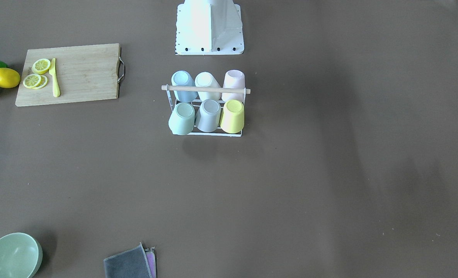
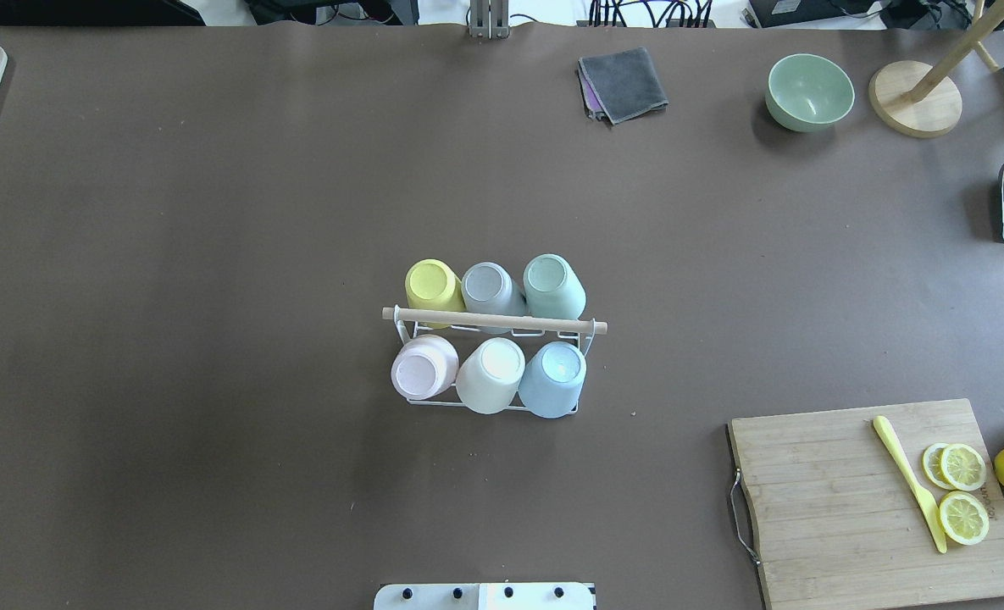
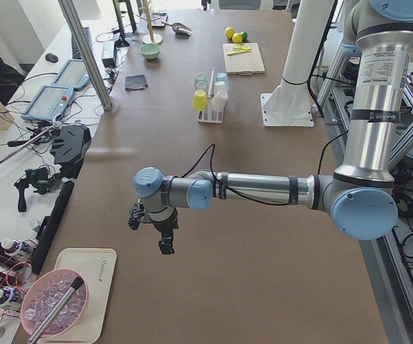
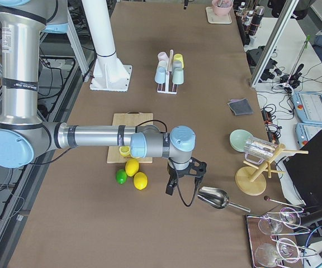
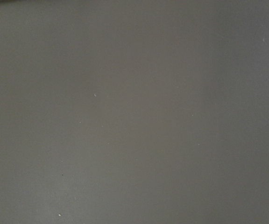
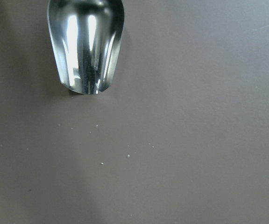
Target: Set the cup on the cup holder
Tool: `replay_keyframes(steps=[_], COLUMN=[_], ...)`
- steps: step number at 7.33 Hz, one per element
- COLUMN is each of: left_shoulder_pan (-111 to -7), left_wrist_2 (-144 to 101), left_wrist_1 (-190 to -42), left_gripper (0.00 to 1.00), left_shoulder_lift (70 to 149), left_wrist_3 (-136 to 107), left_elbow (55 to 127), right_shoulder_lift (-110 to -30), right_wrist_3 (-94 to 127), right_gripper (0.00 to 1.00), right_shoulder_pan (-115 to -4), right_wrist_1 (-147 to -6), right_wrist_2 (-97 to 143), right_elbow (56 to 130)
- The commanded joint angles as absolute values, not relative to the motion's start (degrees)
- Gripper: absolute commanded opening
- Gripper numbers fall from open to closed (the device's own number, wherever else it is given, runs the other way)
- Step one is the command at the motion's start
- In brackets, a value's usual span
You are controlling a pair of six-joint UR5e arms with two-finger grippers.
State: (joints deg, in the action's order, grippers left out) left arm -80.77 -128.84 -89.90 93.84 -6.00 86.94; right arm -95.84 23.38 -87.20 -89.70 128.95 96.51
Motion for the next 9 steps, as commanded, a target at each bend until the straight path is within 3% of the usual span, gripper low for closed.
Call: replay_keyframes(steps=[1,4,9], left_shoulder_pan=[-88.89,-92.9,-92.46], left_wrist_2=[-131.63,-135.0,-135.0], left_wrist_1=[-90.09,-89.91,-92.96], left_gripper=[0.98,0.98,0.98], left_shoulder_lift=[91.6,81.41,82.35], left_wrist_3=[-5.89,-5.97,-5.98], left_elbow=[90.77,100.8,96.53], right_shoulder_lift=[-97.46,-98.79,-99.84], right_wrist_3=[22.94,6.65,3.34], right_gripper=[1.0,1.0,1.0], right_shoulder_pan=[-89.3,-90.7,-91.58], right_wrist_1=[-89.39,-89.91,-89.21], right_wrist_2=[128.93,131.04,133.86], right_elbow=[95.71,97.47,95.37])
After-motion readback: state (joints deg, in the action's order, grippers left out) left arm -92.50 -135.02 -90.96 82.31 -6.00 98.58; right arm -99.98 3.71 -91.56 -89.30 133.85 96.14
